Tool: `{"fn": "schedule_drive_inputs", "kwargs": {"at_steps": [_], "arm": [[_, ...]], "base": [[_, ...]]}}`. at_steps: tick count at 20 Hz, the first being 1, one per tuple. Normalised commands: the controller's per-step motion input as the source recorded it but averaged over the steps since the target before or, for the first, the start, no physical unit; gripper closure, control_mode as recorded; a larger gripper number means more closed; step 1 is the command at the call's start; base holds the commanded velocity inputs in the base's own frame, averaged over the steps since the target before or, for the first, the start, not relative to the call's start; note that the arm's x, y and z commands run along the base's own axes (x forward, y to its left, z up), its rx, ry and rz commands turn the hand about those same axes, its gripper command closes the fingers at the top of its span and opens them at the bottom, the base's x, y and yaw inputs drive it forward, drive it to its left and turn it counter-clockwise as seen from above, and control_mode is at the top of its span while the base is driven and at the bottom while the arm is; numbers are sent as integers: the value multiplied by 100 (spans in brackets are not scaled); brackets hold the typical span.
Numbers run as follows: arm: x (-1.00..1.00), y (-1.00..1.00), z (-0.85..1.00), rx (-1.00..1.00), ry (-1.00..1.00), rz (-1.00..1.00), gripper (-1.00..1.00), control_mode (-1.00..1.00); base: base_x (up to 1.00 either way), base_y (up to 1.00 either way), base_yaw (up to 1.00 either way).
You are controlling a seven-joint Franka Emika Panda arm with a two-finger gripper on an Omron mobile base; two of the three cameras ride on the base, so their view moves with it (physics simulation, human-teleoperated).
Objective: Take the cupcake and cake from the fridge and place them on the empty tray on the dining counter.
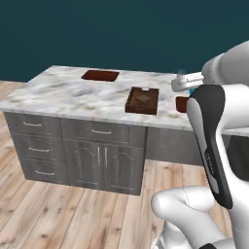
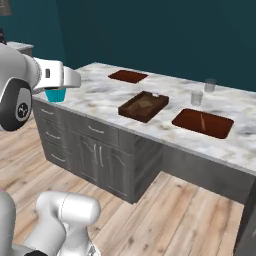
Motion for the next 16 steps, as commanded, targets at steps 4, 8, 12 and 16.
{"fn": "schedule_drive_inputs", "kwargs": {"at_steps": [4,8,12,16], "arm": [[0,0,0,0,0,0,100,100],[0,0,0,0,0,0,100,100],[0,0,0,0,0,0,100,100],[0,0,0,0,0,0,100,100]], "base": [[67,100,-11],[67,100,-11],[64,100,-11],[58,100,-12]]}}
